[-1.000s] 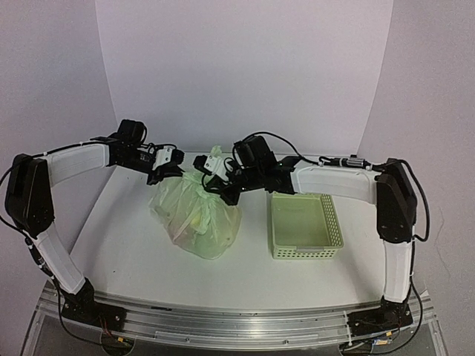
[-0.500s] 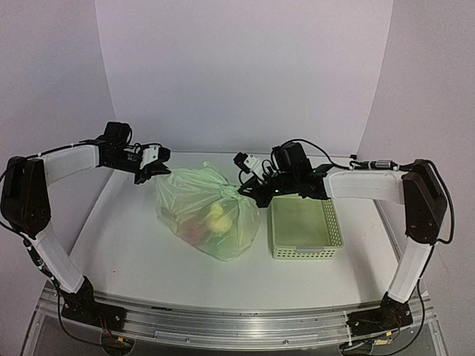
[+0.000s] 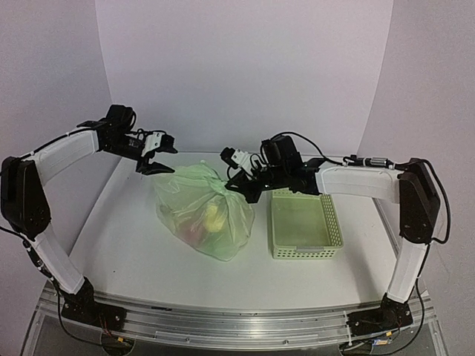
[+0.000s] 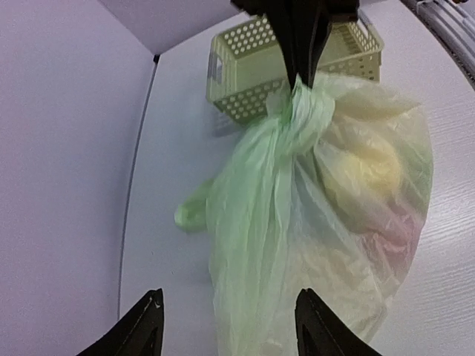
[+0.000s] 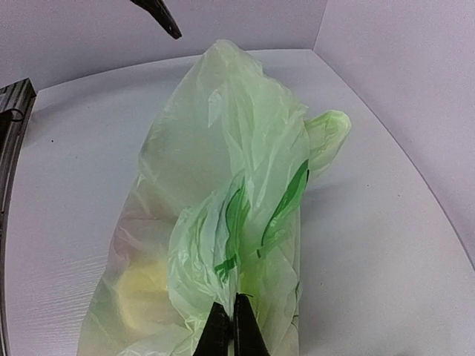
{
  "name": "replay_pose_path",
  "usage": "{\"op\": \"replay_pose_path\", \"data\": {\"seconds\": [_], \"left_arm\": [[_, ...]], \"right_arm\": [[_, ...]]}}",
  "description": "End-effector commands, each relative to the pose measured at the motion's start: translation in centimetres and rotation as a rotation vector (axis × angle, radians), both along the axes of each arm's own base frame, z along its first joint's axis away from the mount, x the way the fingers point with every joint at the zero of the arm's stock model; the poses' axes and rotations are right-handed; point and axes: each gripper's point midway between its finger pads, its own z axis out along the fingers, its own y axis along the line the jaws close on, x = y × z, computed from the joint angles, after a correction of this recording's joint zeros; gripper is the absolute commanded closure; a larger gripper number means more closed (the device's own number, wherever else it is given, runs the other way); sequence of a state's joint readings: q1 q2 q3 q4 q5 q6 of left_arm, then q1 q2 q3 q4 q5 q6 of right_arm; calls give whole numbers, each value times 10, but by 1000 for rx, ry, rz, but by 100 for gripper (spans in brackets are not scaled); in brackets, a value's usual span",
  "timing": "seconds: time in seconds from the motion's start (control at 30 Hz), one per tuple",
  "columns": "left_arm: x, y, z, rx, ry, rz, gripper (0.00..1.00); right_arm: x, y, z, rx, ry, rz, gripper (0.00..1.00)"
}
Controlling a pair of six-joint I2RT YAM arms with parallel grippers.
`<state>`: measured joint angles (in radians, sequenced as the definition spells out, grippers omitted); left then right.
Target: Untie the knot of the plastic bag and take out the fruit
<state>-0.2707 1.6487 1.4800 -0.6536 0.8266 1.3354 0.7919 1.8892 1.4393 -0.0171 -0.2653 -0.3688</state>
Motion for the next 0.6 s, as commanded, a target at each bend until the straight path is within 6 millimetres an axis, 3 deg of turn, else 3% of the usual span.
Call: {"op": "replay_pose_path", "data": {"seconds": [0.0, 0.07, 0.23, 0.37, 0.57], "left_arm": [[-45, -39, 34, -45, 3, -150, 40], [-42, -49, 22, -27, -5, -157, 41], [-9, -56, 2, 4, -65, -101, 46], [-1, -54, -8, 31, -128, -95, 54], [3, -51, -27, 80, -156, -95, 55]], "right_arm": [[-9, 23, 20, 26, -60, 88, 100], [-11, 28, 21, 25, -66, 106, 100], [-21, 36, 26, 20, -86, 143, 100], [-23, 35, 30, 24, -94, 142, 100], [-24, 36, 33, 30, -98, 152, 100]]}}
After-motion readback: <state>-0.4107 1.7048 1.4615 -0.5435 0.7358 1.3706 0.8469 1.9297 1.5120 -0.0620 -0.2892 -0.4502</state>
